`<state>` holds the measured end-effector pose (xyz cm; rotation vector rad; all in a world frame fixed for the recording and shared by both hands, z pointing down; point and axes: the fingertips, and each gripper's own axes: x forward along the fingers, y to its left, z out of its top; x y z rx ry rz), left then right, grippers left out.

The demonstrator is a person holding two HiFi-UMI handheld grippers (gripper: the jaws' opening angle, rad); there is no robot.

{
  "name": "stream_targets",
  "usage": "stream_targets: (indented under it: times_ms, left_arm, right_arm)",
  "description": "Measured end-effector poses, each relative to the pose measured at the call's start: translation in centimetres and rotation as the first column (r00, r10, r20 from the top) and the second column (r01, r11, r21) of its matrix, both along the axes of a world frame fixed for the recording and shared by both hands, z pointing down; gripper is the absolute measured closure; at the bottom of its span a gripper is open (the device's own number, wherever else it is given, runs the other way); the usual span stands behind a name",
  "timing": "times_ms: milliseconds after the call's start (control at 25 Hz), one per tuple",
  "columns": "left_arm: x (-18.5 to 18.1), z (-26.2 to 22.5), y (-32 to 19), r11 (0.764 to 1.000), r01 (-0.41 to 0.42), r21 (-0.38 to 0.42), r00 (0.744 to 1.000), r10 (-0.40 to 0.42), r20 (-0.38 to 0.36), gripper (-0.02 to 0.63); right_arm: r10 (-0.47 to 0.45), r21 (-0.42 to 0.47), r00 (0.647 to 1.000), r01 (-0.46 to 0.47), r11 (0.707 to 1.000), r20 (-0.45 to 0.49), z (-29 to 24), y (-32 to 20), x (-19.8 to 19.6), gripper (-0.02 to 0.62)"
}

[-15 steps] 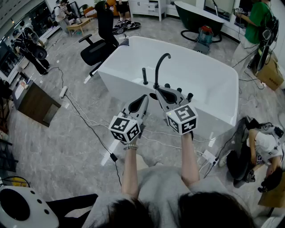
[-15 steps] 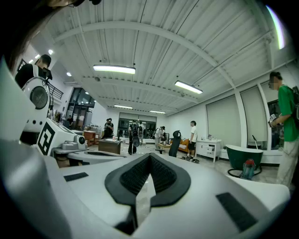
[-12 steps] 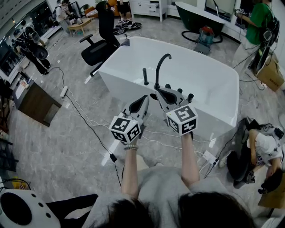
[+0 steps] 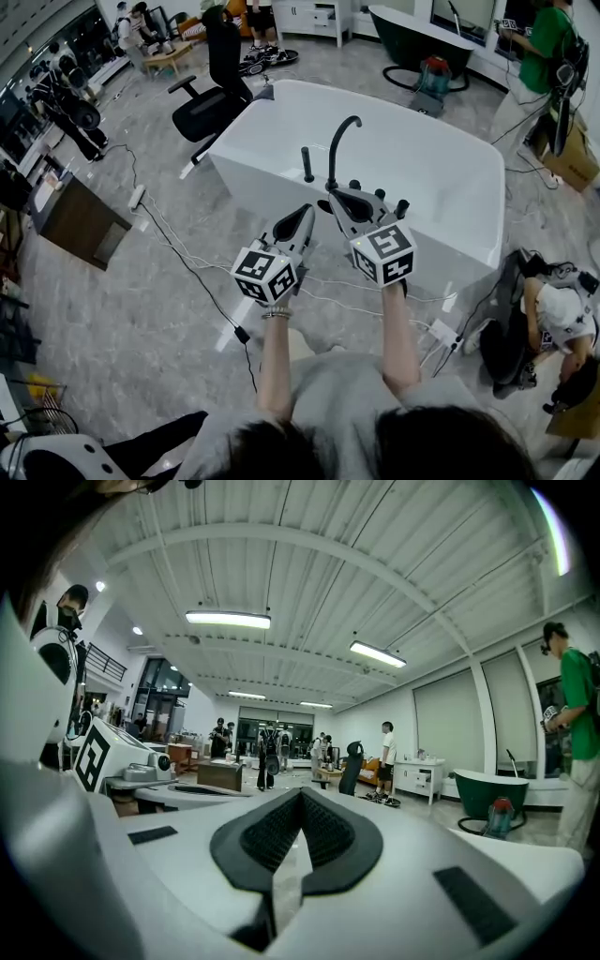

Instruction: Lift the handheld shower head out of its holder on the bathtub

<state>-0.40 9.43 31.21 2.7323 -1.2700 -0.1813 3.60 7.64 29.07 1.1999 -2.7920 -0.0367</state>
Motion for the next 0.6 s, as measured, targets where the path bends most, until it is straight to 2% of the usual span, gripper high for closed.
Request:
stream_targets:
  times_ms: [360, 600]
  left_arm:
    - [-0.3, 2.1, 0.8, 0.998, 0.026, -0.054, 1.0, -0.026, 0.004, 0.601]
    - [-2.7, 2.5, -1.7, 0.996, 0.043, -0.073, 0.999, -0.042, 0.018, 0.601]
  right_arm:
    - [0.002, -0.044, 1.0, -0.001, 0.999, 0.024, 1.8, -0.6, -0.3, 0.595]
    - [0.008, -0.062, 0.999, -0.005, 0.998, 0.046, 2.1, -3.8, -2.0, 0.595]
